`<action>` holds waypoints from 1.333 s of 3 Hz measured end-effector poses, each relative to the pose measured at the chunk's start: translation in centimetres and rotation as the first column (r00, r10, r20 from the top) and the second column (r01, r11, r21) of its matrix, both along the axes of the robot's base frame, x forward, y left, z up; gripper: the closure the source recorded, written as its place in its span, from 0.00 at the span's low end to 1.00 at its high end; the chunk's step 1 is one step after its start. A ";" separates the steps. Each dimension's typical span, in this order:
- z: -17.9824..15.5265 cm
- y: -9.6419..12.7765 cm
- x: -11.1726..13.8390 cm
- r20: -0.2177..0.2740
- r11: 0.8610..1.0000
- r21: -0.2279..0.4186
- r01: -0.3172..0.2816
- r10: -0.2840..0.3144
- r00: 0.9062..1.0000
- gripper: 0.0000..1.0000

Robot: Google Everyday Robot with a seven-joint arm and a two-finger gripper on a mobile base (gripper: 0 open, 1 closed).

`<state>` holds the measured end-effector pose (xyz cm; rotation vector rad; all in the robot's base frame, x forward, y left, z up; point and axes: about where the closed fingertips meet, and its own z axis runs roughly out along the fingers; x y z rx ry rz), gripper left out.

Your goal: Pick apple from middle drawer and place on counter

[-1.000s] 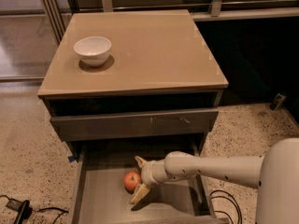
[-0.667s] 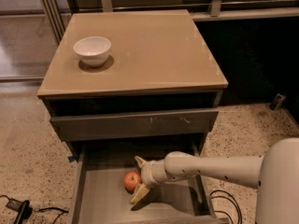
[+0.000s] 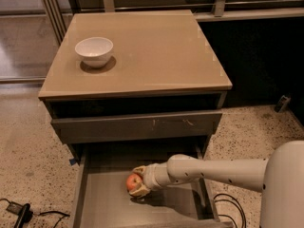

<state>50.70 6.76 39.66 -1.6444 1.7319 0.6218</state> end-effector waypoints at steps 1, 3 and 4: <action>0.0 0.0 0.0 0.000 1.000 0.000 0.000 0.000 1.000 0.73; 0.0 0.0 0.0 0.000 1.000 0.000 0.000 0.000 1.000 1.00; -0.1 0.2 0.1 -0.017 1.000 0.000 -0.008 0.008 1.000 1.00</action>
Offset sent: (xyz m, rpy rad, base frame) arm 0.0000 0.0000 0.0000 0.0000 0.0000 0.0000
